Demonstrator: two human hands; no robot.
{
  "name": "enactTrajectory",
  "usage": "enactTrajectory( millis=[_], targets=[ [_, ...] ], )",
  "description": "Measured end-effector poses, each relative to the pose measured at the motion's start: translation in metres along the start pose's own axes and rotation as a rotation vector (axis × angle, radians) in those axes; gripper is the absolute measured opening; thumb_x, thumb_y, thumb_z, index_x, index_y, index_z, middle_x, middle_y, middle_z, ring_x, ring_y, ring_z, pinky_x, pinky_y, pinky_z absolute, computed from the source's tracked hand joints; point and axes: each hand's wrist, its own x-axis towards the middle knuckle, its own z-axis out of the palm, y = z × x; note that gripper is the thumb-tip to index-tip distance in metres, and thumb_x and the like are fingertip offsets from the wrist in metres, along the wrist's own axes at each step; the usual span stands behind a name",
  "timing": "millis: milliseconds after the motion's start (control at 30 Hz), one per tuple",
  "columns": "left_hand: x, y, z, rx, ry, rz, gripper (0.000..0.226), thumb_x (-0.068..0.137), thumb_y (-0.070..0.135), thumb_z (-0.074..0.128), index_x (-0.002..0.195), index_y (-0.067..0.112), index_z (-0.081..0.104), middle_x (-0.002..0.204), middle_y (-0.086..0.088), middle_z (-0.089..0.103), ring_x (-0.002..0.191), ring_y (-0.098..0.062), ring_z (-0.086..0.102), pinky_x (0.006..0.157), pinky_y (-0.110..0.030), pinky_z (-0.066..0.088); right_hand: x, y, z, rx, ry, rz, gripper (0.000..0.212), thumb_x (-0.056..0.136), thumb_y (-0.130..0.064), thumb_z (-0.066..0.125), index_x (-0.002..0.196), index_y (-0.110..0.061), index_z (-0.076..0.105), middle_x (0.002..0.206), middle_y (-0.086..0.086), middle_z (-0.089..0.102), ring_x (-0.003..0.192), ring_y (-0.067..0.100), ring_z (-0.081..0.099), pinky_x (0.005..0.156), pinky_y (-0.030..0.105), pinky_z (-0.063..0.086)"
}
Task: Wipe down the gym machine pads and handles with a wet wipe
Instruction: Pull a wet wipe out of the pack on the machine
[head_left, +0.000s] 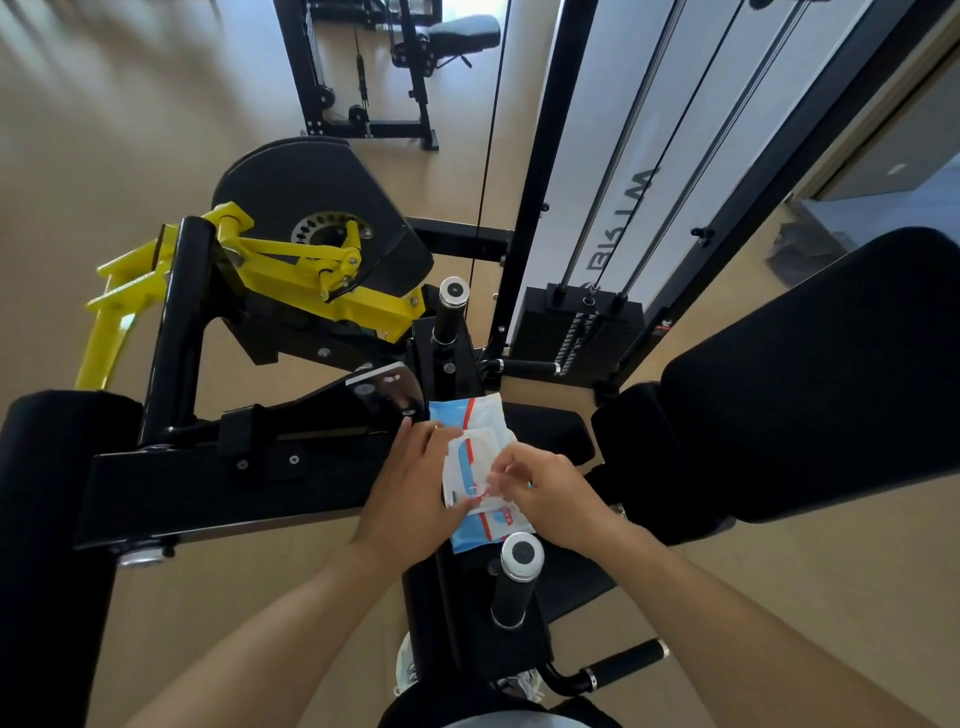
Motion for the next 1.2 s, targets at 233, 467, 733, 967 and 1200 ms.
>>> enactTrajectory(
  millis=[233, 467, 733, 967, 1200],
  targets=[
    [-0.001, -0.001, 0.000, 0.024, 0.002, 0.016, 0.073, 0.074, 0.046, 0.085, 0.131, 0.029, 0.043, 0.125, 0.014, 0.039, 0.125, -0.013, 0.044, 0.106, -0.032, 0.049, 0.015, -0.008, 0.019, -0.133, 0.167, 0.123, 0.016, 0.096, -0.035, 0.070, 0.109, -0.028, 0.077, 0.104, -0.006, 0.071, 0.084, 0.008, 0.069, 0.062, 0.018, 0.058],
    [-0.002, -0.002, 0.001, 0.015, 0.018, 0.020, 0.076, 0.073, 0.043, 0.087, 0.133, 0.027, 0.045, 0.125, 0.014, 0.038, 0.119, -0.003, 0.040, 0.097, -0.015, 0.036, 0.021, -0.022, 0.016, -0.382, 0.179, 0.081, 0.018, 0.097, -0.032, 0.069, 0.109, -0.025, 0.080, 0.111, -0.006, 0.074, 0.090, 0.010, 0.069, 0.079, 0.026, 0.059],
    [-0.009, -0.001, 0.011, 0.029, 0.104, 0.072, 0.081, 0.074, 0.040, 0.088, 0.138, 0.022, 0.042, 0.137, 0.002, 0.051, 0.133, -0.008, 0.038, 0.125, -0.034, 0.020, 0.026, -0.032, 0.014, -0.648, 0.119, 0.009, 0.015, 0.094, -0.034, 0.071, 0.103, -0.024, 0.079, 0.108, -0.004, 0.070, 0.086, 0.013, 0.065, 0.072, 0.025, 0.052],
    [-0.012, -0.001, 0.015, 0.061, 0.093, 0.023, 0.085, 0.076, 0.043, 0.086, 0.143, 0.026, 0.037, 0.144, 0.003, 0.048, 0.139, -0.014, 0.040, 0.127, -0.045, 0.015, 0.023, -0.033, 0.013, -0.779, -0.050, -0.131, 0.041, 0.094, -0.025, 0.072, 0.131, -0.015, 0.055, 0.120, 0.004, 0.052, 0.109, 0.019, 0.053, 0.086, 0.032, 0.049],
    [-0.011, -0.002, 0.015, 0.054, 0.044, 0.013, 0.094, 0.079, 0.043, 0.083, 0.154, 0.025, 0.029, 0.146, 0.004, 0.042, 0.140, -0.013, 0.036, 0.128, -0.041, 0.006, 0.023, -0.021, -0.001, -0.551, -0.184, -0.031, 0.021, 0.099, -0.015, 0.064, 0.111, -0.026, 0.052, 0.118, -0.006, 0.045, 0.114, 0.013, 0.045, 0.102, 0.037, 0.050]
  ],
)
